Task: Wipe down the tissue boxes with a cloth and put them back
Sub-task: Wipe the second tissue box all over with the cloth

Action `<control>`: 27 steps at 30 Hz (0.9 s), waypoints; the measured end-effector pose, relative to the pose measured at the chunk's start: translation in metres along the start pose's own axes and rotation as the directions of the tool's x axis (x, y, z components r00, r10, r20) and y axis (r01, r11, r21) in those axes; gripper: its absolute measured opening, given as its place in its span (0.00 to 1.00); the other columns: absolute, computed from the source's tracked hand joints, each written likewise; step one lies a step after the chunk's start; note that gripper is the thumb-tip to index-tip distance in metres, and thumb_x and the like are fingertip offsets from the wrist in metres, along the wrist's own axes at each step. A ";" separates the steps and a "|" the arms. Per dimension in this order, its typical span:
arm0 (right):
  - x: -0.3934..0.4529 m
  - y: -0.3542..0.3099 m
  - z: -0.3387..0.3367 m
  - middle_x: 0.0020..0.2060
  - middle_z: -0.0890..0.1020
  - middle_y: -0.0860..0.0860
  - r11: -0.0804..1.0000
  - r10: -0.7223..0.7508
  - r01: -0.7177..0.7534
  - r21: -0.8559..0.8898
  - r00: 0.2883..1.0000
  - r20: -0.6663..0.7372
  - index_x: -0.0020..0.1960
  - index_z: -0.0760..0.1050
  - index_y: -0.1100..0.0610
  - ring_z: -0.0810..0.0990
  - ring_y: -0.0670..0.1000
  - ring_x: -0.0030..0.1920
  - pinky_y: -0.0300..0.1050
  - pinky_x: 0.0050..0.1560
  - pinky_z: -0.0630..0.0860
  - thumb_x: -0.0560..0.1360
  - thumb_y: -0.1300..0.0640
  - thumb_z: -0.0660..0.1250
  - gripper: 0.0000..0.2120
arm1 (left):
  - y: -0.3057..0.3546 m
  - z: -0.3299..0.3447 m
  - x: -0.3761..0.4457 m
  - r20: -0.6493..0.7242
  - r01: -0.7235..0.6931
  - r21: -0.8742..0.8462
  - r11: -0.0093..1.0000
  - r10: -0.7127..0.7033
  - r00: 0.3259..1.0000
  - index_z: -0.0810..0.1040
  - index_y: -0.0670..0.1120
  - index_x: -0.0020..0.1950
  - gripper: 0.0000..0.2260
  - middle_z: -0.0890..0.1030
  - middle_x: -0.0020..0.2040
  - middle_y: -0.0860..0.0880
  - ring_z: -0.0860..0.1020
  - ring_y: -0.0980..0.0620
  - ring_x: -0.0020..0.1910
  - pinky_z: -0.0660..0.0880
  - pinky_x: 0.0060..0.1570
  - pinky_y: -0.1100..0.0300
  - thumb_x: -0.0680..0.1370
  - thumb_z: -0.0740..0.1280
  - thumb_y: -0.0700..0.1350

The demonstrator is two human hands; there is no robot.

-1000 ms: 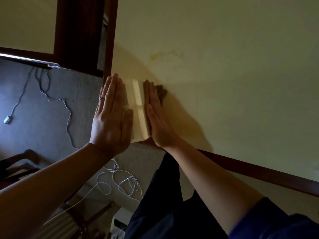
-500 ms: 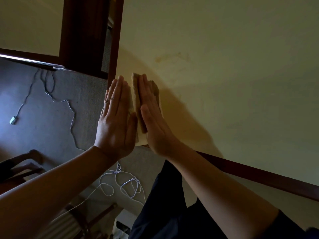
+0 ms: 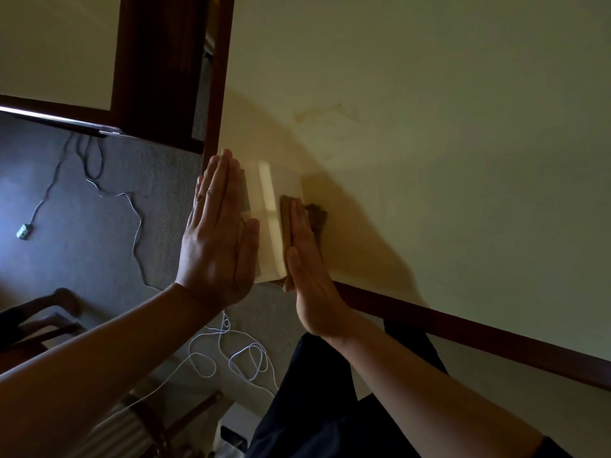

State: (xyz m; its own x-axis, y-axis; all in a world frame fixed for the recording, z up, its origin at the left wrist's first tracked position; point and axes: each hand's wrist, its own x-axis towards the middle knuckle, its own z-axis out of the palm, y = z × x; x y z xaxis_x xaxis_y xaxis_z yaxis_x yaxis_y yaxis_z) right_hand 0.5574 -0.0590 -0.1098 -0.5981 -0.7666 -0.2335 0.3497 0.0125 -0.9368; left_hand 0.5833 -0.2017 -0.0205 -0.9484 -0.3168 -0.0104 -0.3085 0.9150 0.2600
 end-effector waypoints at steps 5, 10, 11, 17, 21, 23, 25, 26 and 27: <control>0.016 -0.038 0.004 0.85 0.46 0.52 0.979 -0.199 0.200 -0.039 0.979 0.041 0.84 0.46 0.62 0.43 0.52 0.86 0.60 0.84 0.42 0.86 0.64 0.48 0.28 | -0.002 0.000 0.001 0.003 -0.016 -0.019 1.000 0.016 1.000 0.58 0.28 0.79 0.29 0.58 0.81 0.31 0.56 0.34 0.82 0.59 0.77 0.33 0.84 0.53 0.46; 0.064 -0.031 -0.001 0.84 0.50 0.53 0.961 -0.254 0.253 -0.111 0.967 0.001 0.84 0.49 0.65 0.45 0.52 0.85 0.65 0.83 0.44 0.86 0.60 0.47 0.27 | -0.002 -0.001 0.002 0.010 -0.006 -0.021 1.000 0.006 1.000 0.57 0.29 0.80 0.28 0.58 0.81 0.32 0.56 0.35 0.82 0.58 0.77 0.33 0.84 0.53 0.46; 0.071 -0.023 -0.004 0.85 0.51 0.54 0.966 -0.227 0.222 -0.132 0.974 -0.019 0.84 0.49 0.64 0.45 0.51 0.86 0.65 0.83 0.44 0.87 0.59 0.47 0.27 | -0.002 -0.001 0.002 0.008 0.001 -0.016 1.000 -0.001 1.000 0.56 0.30 0.80 0.28 0.57 0.81 0.32 0.56 0.36 0.82 0.57 0.77 0.33 0.84 0.53 0.46; 0.058 0.000 -0.011 0.85 0.48 0.44 1.000 0.005 -0.004 0.009 0.999 -0.042 0.85 0.47 0.51 0.43 0.43 0.85 0.59 0.85 0.45 0.88 0.53 0.48 0.26 | 0.000 0.000 0.001 -0.006 0.007 -0.019 1.000 -0.007 1.000 0.57 0.30 0.80 0.29 0.58 0.81 0.33 0.56 0.36 0.82 0.57 0.77 0.33 0.84 0.53 0.47; 0.017 -0.001 0.001 0.86 0.47 0.47 0.997 0.076 -0.075 0.026 0.996 -0.038 0.86 0.45 0.55 0.43 0.45 0.85 0.62 0.84 0.47 0.88 0.51 0.46 0.28 | -0.001 0.001 0.001 -0.011 0.008 -0.024 1.000 -0.008 1.000 0.57 0.31 0.80 0.29 0.58 0.82 0.33 0.56 0.36 0.82 0.57 0.78 0.34 0.84 0.53 0.47; 0.004 -0.010 0.006 0.86 0.48 0.49 1.000 0.019 -0.019 -0.001 0.999 -0.045 0.86 0.47 0.58 0.43 0.47 0.85 0.63 0.84 0.46 0.88 0.55 0.46 0.28 | -0.003 0.002 0.001 -0.016 0.003 -0.022 1.000 -0.004 1.000 0.57 0.31 0.80 0.29 0.58 0.82 0.33 0.56 0.36 0.82 0.57 0.78 0.34 0.84 0.53 0.47; 0.002 -0.027 0.012 0.86 0.49 0.52 0.997 -0.074 0.073 -0.015 0.996 -0.042 0.85 0.48 0.59 0.44 0.49 0.85 0.63 0.84 0.45 0.87 0.59 0.48 0.27 | -0.005 0.003 0.000 -0.019 -0.002 -0.023 1.000 0.002 1.000 0.57 0.30 0.80 0.28 0.58 0.81 0.33 0.57 0.36 0.82 0.57 0.78 0.34 0.84 0.53 0.47; 0.006 -0.035 0.013 0.86 0.49 0.53 0.992 -0.122 0.122 -0.026 0.992 -0.029 0.85 0.48 0.60 0.44 0.51 0.86 0.63 0.84 0.45 0.86 0.60 0.48 0.27 | -0.006 0.003 0.000 -0.020 -0.010 -0.023 1.000 0.009 1.000 0.58 0.30 0.80 0.28 0.58 0.81 0.33 0.57 0.35 0.82 0.57 0.78 0.35 0.84 0.53 0.46; 0.012 -0.042 0.012 0.85 0.49 0.54 0.986 -0.162 0.162 -0.040 0.987 -0.010 0.84 0.47 0.60 0.45 0.51 0.86 0.62 0.84 0.44 0.86 0.60 0.48 0.27 | -0.007 0.003 0.001 -0.020 -0.019 -0.022 1.000 0.019 1.000 0.59 0.30 0.79 0.28 0.59 0.81 0.33 0.57 0.35 0.82 0.57 0.78 0.35 0.84 0.54 0.46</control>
State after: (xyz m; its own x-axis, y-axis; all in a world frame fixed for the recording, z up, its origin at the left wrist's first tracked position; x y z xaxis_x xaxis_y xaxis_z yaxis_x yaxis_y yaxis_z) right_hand 0.5441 -0.0769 -0.0703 -0.6539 -0.7523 -0.0809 0.2191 -0.0859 -0.9719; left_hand 0.5849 -0.2079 -0.0254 -0.9524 -0.3044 0.0141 -0.2884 0.9152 0.2816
